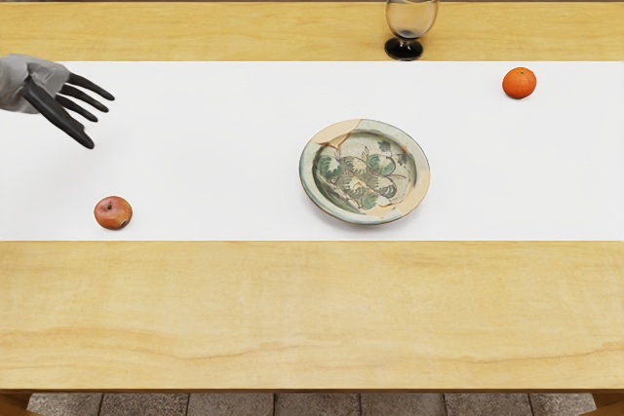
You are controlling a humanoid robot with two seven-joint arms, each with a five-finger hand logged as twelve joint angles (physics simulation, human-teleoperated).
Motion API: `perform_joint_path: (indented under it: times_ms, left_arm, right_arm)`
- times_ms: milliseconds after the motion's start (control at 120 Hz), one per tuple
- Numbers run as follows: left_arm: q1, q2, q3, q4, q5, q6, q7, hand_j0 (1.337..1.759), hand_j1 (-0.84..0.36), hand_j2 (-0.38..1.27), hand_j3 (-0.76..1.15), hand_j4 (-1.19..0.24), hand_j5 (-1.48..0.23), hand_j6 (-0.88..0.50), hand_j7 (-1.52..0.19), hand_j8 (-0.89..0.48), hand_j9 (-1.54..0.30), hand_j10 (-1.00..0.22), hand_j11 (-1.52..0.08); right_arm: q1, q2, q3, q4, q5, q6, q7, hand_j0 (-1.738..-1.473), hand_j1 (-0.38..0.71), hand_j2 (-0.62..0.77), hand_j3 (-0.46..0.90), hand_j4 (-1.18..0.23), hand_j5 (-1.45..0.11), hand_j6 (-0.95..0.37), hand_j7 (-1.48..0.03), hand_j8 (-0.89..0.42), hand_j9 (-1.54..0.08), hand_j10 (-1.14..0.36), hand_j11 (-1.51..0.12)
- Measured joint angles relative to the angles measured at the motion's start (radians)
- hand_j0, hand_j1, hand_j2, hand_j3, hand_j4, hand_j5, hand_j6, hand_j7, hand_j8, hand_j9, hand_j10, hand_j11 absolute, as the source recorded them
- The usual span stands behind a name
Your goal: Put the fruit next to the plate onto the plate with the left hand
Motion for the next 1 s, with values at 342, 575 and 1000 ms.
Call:
perform_joint_path:
  times_ms: [342, 575, 1000]
  left_arm:
    - [0.043, 0.082, 0.002, -0.002, 0.041, 0.0, 0.0, 1.658, 0.02, 0.06, 0.0, -0.28, -0.36, -0.28, -0.36, -0.28, -0.36, -0.28, -0.36]
    - [0.042, 0.165, 0.05, -0.197, 0.116, 0.006, -0.003, 1.658, 0.02, 0.06, 0.0, -0.28, -0.36, -0.28, -0.36, -0.28, -0.36, -0.28, -0.36]
    - [-0.076, 0.198, 0.401, -0.763, 0.308, 0.724, -0.073, 1.658, -0.01, 0.06, 0.0, -0.3, -0.39, -0.3, -0.39, -0.3, -0.39, -0.3, -0.39]
  right_arm:
    - [-0.027, 0.0, -0.002, -0.028, -0.001, -0.004, -0.007, -1.658, -0.31, -0.01, 0.0, -0.03, -0.04, -0.03, -0.04, -0.03, -0.04, -0.03, -0.04]
    - [-0.031, 0.0, -0.002, -0.033, -0.001, -0.004, -0.008, -1.658, -0.31, -0.01, 0.0, -0.03, -0.04, -0.03, -0.04, -0.03, -0.04, -0.03, -0.04]
    - [-0.031, 0.0, -0.002, -0.034, -0.001, -0.004, -0.008, -1.658, -0.31, -0.01, 0.0, -0.03, -0.04, -0.03, -0.04, -0.03, -0.04, -0.03, -0.04]
